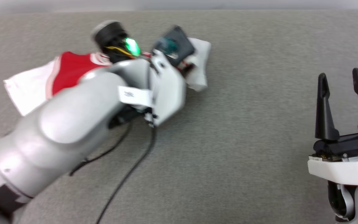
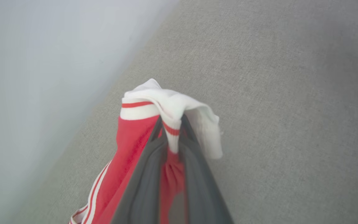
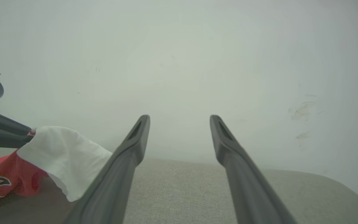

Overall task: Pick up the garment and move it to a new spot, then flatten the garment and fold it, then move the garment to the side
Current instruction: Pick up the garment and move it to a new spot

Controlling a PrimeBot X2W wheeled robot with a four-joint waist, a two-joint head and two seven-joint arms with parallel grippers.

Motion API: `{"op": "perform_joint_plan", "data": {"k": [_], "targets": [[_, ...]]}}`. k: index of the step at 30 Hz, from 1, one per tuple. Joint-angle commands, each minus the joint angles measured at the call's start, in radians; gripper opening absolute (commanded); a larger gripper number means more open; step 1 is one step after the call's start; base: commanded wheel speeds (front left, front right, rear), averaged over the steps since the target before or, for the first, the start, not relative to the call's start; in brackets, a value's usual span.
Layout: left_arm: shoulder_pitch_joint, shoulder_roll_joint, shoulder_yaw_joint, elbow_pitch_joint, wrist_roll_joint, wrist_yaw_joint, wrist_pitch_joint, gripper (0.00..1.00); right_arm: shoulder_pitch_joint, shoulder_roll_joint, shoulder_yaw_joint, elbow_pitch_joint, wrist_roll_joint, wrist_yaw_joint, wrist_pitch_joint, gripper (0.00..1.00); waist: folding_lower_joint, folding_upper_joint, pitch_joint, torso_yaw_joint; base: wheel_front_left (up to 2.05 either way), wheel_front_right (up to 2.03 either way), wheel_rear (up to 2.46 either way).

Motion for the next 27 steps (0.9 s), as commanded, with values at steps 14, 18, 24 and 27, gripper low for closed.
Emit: {"op": "perform_joint_plan", "data": {"k": [14,18,24,27], "targets": [[-0.031,-0.238,-0.157,0.053,-0.037,0.0,-0.111,0.0,-0.005,0.002,-0.081,-0.009,0.045,-0.001,-0.002,1.0,0.0,-0.0001,0.033,-0.158,0.0,0.0,0.0],[0.057,-0.27,-0.159,0.059,0.002,0.0,-0.055,0.0,-0.007,0.002,-0.086,-0.009,0.049,-0.001,-0.002,1.0,0.0,-0.0001,0.041,-0.161,0.0,0.0,0.0],[0.243,-0.25,-0.157,0.049,0.087,-0.001,0.061,0.0,-0.019,0.002,-0.078,-0.002,0.049,-0.001,-0.002,1.0,0.0,-0.0001,0.047,-0.158,0.0,0.0,0.0],[0.304,-0.241,-0.158,0.054,0.098,-0.001,0.077,0.0,-0.015,0.002,-0.074,0.0,0.044,-0.001,-0.002,1.0,0.0,-0.0001,0.042,-0.152,0.0,0.0,0.0]]}}
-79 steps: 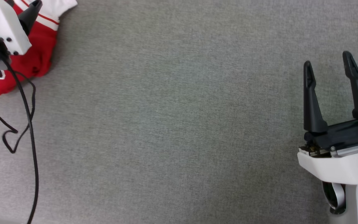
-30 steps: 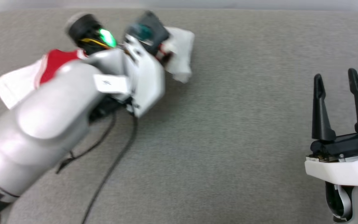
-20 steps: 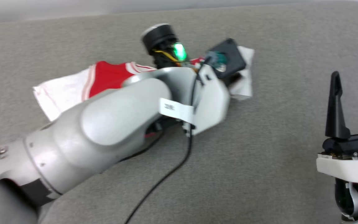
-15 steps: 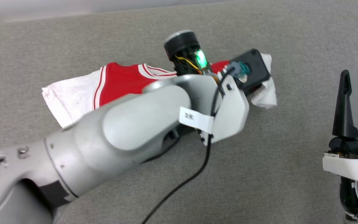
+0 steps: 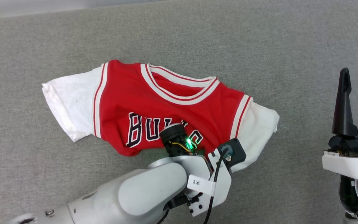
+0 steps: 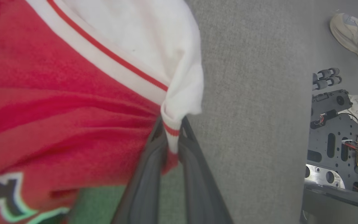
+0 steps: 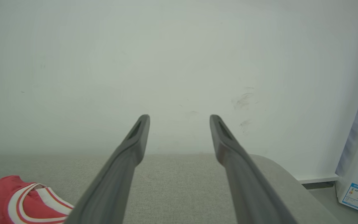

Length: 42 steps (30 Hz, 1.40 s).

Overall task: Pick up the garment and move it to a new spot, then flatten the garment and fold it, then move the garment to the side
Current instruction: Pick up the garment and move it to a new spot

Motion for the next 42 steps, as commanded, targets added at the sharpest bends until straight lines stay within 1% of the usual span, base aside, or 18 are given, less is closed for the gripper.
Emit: {"op": "perform_joint_plan", "data": {"k": [1,2,3,4,8,11,14,17,19,21,24,27,29,32,35,37,39,42], "targets": [[0.016,0.001,0.002,0.004,0.004,-0.001,-0.001,0.0,0.0,0.002,0.001,0.002,-0.004,-0.001,-0.002,1.0,0.0,0.0,-0.005,0.005,0.0,0.0,0.0],[0.03,0.0,0.001,0.006,0.008,-0.001,-0.006,0.0,0.005,0.002,0.0,0.004,-0.007,-0.001,-0.002,1.0,0.0,0.0,-0.009,0.008,0.0,0.0,0.0],[0.038,-0.002,0.001,0.012,0.005,-0.001,-0.017,0.35,0.01,0.002,-0.001,0.005,-0.01,-0.001,-0.002,1.0,0.0,0.0,-0.015,0.013,0.0,0.0,0.0],[0.04,-0.007,0.001,0.017,0.009,-0.001,-0.038,1.0,0.014,0.002,-0.001,0.007,-0.014,-0.001,-0.002,1.0,0.0,0.0,-0.022,0.019,0.0,0.0,0.0],[0.024,-0.036,0.002,0.067,-0.006,-0.001,-0.196,1.0,0.035,0.002,-0.004,0.016,-0.028,-0.001,-0.002,1.0,0.0,0.0,-0.061,0.047,0.0,0.0,0.0],[0.037,-0.056,0.037,0.123,-0.044,0.0,-0.321,1.0,0.051,0.002,-0.006,0.024,-0.036,-0.001,-0.002,1.0,0.0,0.0,-0.101,0.068,0.0,0.0,0.0],[0.059,-0.054,0.071,0.173,-0.048,0.019,-0.41,1.0,0.072,0.002,-0.005,0.033,-0.042,-0.001,-0.002,1.0,0.0,0.0,-0.142,0.09,0.0,0.0,0.0],[0.079,-0.042,0.109,0.187,-0.061,0.049,-0.48,1.0,0.096,0.002,-0.008,0.04,-0.047,-0.001,-0.002,1.0,0.0,0.0,-0.179,0.114,0.0,0.0,0.0],[0.097,-0.024,0.134,0.177,-0.066,0.076,-0.525,1.0,0.11,0.002,-0.01,0.044,-0.051,-0.001,-0.002,1.0,0.0,0.0,-0.202,0.128,0.0,0.0,0.0],[0.117,0.0,0.161,0.159,-0.063,0.112,-0.57,1.0,0.123,0.002,-0.011,0.047,-0.054,-0.001,-0.002,1.0,0.0,0.0,-0.22,0.14,0.0,0.0,0.0],[0.151,0.048,0.202,0.127,-0.048,0.184,-0.641,1.0,0.146,0.002,-0.013,0.052,-0.054,-0.001,-0.002,1.0,0.0,0.0,-0.244,0.157,0.0,0.0,0.0],[0.2,0.084,0.253,0.092,-0.056,0.255,-0.7,1.0,0.163,0.002,-0.017,0.056,-0.054,-0.001,-0.002,1.0,0.0,0.0,-0.263,0.176,0.0,0.0,0.0],[0.234,0.115,0.281,0.077,-0.038,0.306,-0.724,1.0,0.176,0.002,-0.016,0.06,-0.056,-0.001,-0.002,1.0,0.0,0.0,-0.271,0.186,0.0,0.0,0.0],[0.29,0.139,0.339,0.045,-0.019,0.379,-0.743,1.0,0.185,0.002,-0.017,0.069,-0.057,-0.001,-0.002,1.0,0.0,0.0,-0.28,0.202,0.0,0.0,0.0],[0.346,0.158,0.434,-0.014,0.025,0.447,-0.748,1.0,0.195,0.002,-0.014,0.081,-0.058,-0.001,-0.002,1.0,0.0,0.0,-0.284,0.213,0.0,0.0,0.0],[0.408,0.164,0.508,-0.062,0.064,0.481,-0.748,1.0,0.2,0.002,-0.012,0.09,-0.057,-0.001,-0.002,1.0,0.0,0.0,-0.286,0.218,0.0,0.0,0.0],[0.47,0.16,0.586,-0.105,0.104,0.505,-0.747,1.0,0.2,0.002,-0.009,0.1,-0.055,-0.001,-0.002,1.0,0.0,0.0,-0.291,0.222,0.0,0.0,0.0],[0.562,0.141,0.691,-0.155,0.162,0.518,-0.747,1.0,0.209,0.002,-0.007,0.113,-0.052,-0.001,-0.002,1.0,0.0,0.0,-0.298,0.225,0.0,0.0,0.0]]}}
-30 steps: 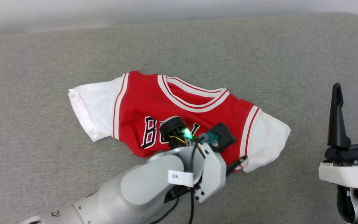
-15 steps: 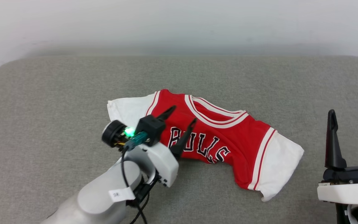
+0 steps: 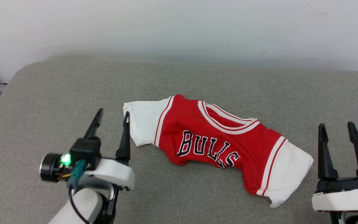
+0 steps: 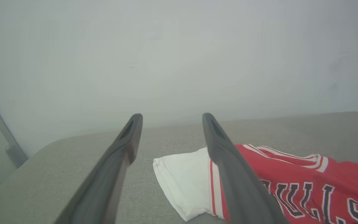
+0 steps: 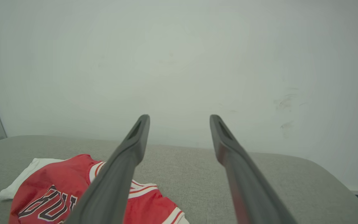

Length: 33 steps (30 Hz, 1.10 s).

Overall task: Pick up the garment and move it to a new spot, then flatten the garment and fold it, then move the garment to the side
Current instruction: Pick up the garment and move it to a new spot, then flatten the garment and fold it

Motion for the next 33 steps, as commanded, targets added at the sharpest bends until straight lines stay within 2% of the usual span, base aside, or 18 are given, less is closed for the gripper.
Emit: {"op": "perform_joint_plan", "data": {"k": [1,6,14,22,33], "targets": [[0.048,-0.016,0.044,-0.02,0.028,0.002,-0.002,1.0,0.015,0.002,0.001,0.008,0.005,-0.001,-0.002,1.0,0.0001,0.0,-0.004,0.002,0.0,0.0,0.0],[0.173,-0.066,0.182,-0.069,0.117,-0.031,-0.002,1.0,0.025,0.002,0.006,0.036,0.019,-0.001,-0.002,1.0,0.0001,0.0,-0.018,-0.001,0.0,0.0,0.0],[0.312,-0.16,0.34,-0.073,0.224,-0.132,-0.003,1.0,0.06,0.002,0.014,0.071,0.031,-0.001,-0.002,1.0,0.0001,0.0,-0.043,-0.009,0.0,0.0,0.0],[0.37,-0.236,0.432,-0.055,0.316,-0.217,-0.003,1.0,0.09,0.002,0.01,0.095,0.042,-0.001,-0.002,1.0,0.0001,0.0,-0.059,-0.008,0.0,0.0,0.0],[0.399,-0.302,0.514,-0.043,0.402,-0.288,-0.003,1.0,0.091,0.002,0.016,0.128,0.053,-0.001,-0.002,1.0,0.0001,0.0,-0.068,-0.017,0.0,0.0,0.0]]}}
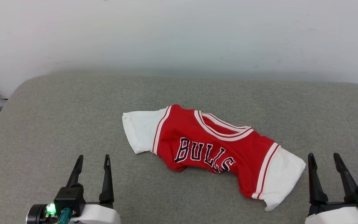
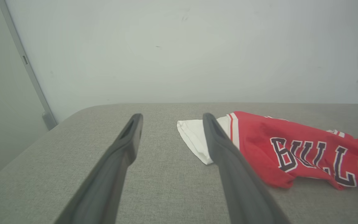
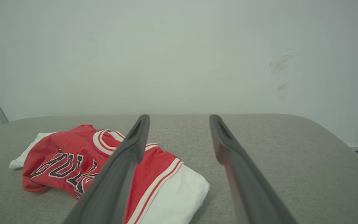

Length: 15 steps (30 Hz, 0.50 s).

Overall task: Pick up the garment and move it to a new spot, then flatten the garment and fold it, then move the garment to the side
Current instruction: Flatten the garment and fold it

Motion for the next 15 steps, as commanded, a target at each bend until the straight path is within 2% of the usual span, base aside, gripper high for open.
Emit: {"op": "perform_joint_plan", "data": {"k": [1,12,15], "targets": [[0.012,-0.003,0.006,0.003,0.007,-0.006,-0.003,1.0,0.01,0.002,0.002,0.003,0.001,-0.001,-0.002,1.0,0.0001,-0.0001,0.0,0.0,0.0,0.0,0.0],[0.011,-0.032,0.04,0.002,0.043,-0.042,-0.003,1.0,0.001,0.002,0.009,0.018,0.003,-0.001,-0.002,1.0,0.0001,-0.0001,0.001,-0.001,0.0,0.0,0.0],[-0.023,-0.029,0.045,0.009,0.045,-0.067,-0.003,1.0,-0.005,0.002,0.008,0.017,0.002,-0.001,-0.002,1.0,0.0001,-0.0001,0.005,-0.001,0.0,0.0,0.0]]}}
